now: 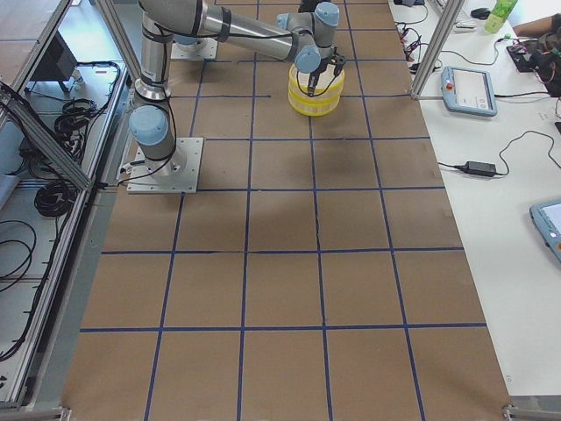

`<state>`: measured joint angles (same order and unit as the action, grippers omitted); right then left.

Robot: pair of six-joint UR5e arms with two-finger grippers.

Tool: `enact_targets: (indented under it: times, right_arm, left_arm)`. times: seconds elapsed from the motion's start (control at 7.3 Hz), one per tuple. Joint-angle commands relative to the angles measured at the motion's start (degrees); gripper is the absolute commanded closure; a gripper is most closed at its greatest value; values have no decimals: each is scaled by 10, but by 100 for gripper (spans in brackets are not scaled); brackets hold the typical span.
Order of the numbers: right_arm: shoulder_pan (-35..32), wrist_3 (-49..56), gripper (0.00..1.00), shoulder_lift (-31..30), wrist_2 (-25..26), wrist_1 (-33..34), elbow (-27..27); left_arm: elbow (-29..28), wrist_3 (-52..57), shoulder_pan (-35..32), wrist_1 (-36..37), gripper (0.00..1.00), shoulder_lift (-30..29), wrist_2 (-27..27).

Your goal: Stack buns with steamer

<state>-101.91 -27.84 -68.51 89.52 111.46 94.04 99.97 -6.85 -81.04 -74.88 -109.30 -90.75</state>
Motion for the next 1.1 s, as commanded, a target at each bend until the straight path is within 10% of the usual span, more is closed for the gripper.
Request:
enact_targets:
  times: [0.0, 0.68, 0.82, 0.96]
  right_arm:
    - [0, -5, 73, 0, -3, 0, 4]
    - [0, -10, 66, 0, -4, 1, 1]
    - [2, 0, 32, -7, -1, -1, -9]
    - [14, 3, 22, -15, -1, -11, -23]
  left_arm:
    - [-26, -63, -3, -34, 90, 30, 39]
    - [-72, -386, -87, -26, 90, 31, 195]
    - [-72, -481, -93, 18, 90, 23, 287]
    - [-72, -520, -116, 56, 89, 11, 296]
